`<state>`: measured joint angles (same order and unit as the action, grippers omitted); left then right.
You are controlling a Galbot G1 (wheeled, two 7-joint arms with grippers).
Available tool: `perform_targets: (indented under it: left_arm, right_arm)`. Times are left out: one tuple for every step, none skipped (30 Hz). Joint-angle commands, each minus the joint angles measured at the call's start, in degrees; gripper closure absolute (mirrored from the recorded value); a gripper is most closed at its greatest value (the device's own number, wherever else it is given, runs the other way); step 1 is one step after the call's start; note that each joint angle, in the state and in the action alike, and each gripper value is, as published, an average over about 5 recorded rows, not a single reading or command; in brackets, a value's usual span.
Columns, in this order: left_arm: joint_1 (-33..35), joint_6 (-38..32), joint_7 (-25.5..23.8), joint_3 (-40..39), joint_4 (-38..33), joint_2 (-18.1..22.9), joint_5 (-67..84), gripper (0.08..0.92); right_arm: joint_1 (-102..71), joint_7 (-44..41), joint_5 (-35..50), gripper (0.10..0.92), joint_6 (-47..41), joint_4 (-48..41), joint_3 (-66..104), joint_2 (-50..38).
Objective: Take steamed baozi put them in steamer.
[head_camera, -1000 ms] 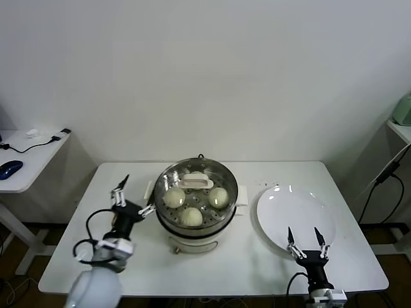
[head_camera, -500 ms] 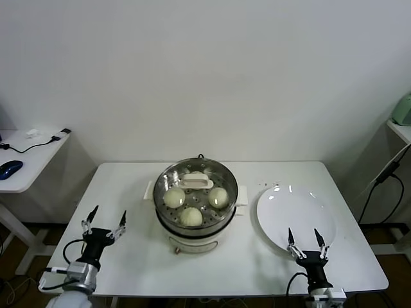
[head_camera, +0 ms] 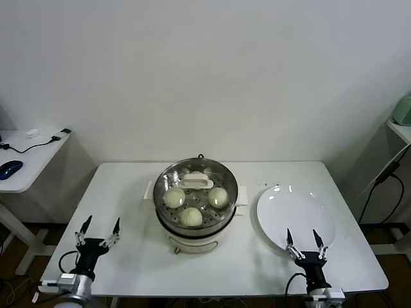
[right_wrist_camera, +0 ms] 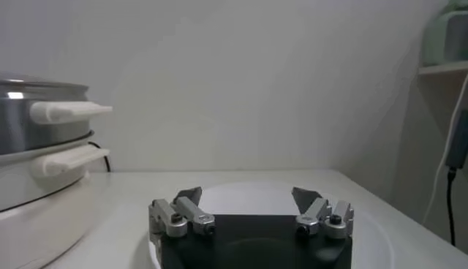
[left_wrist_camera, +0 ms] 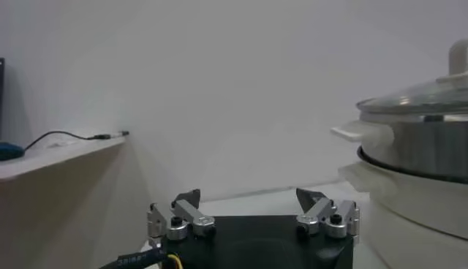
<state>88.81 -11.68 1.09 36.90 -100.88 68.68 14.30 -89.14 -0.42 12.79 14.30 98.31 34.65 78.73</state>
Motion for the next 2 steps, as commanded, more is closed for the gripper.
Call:
perform_targets:
  left_arm:
    - [0.5,-1.8,-0.1,0.8,1.2,-0.1,2.6,0.177]
    - [0.5,-1.8,-0.1,0.8,1.2,-0.1,2.6,0.177]
  right_arm:
    - [0.0,-0.1,0.1,0.203,-0.1,0.0,-0.1,0.0]
    - [-0.1,-0.1,0.1,0.203,-0.1,0.0,-0.1,0.0]
